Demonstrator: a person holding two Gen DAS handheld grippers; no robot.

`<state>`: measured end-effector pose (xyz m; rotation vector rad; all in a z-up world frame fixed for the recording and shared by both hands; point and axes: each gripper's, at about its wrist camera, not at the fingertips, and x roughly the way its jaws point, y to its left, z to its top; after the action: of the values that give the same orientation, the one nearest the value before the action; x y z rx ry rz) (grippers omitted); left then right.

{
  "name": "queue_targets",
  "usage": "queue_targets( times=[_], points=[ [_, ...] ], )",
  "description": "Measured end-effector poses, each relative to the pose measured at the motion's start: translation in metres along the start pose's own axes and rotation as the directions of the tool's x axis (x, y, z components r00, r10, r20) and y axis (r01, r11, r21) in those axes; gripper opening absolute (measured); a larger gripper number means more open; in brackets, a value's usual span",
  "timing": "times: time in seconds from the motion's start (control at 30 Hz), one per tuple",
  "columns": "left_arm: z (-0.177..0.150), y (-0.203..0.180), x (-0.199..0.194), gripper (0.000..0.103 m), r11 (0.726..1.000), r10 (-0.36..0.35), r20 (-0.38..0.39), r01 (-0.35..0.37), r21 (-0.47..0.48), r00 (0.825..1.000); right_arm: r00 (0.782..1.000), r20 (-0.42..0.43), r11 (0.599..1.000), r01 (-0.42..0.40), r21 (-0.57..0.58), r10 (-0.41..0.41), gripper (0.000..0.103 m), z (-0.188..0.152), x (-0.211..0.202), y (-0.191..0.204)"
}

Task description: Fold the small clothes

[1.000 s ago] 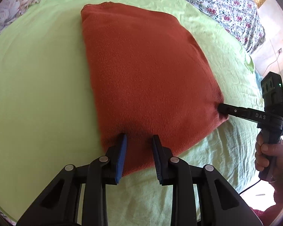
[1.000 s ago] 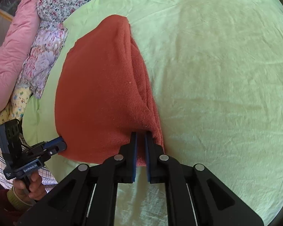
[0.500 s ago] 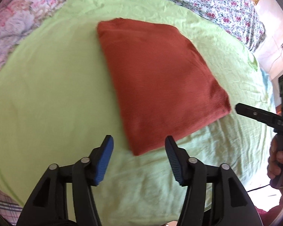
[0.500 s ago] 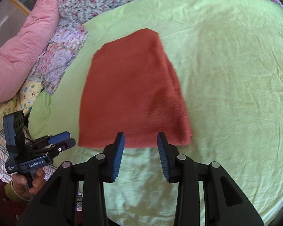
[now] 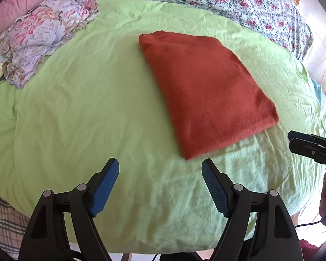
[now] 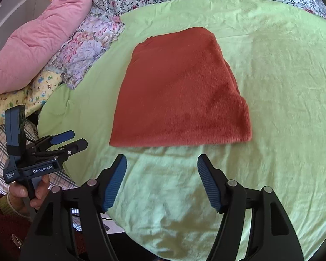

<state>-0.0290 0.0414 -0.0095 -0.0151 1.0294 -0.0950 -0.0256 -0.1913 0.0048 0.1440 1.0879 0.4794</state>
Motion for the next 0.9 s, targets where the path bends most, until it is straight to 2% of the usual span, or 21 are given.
queue_targets(
  times=[0.23, 0.37, 0.53, 0.9],
  points=[
    [-0.016, -0.004, 0.004, 0.081, 0.999, 0.006, -0.036, -0.005, 0.033, 0.999, 1.000, -0.009, 1.000, 0.030, -0.002, -0.030, 0.079, -0.017, -0.010, -0.002],
    [-0.014, -0.009, 0.004, 0.081, 0.998, 0.038, -0.039, -0.036, 0.057, 0.999, 0.999, -0.011, 0.999, 0.047, -0.004, -0.047, 0.079, -0.019, -0.009, -0.006],
    [0.000, -0.012, 0.001, 0.083, 0.995, 0.080, -0.009, -0.079, 0.068, 0.997, 0.998, -0.015, 0.997, 0.066, -0.039, -0.066, 0.080, -0.009, -0.003, -0.005],
    [0.035, -0.009, 0.011, 0.084, 0.995, 0.102, -0.014, -0.102, 0.020, 0.995, 0.997, -0.008, 0.993, 0.070, -0.092, -0.071, 0.080, 0.023, 0.005, -0.003]
  ],
)
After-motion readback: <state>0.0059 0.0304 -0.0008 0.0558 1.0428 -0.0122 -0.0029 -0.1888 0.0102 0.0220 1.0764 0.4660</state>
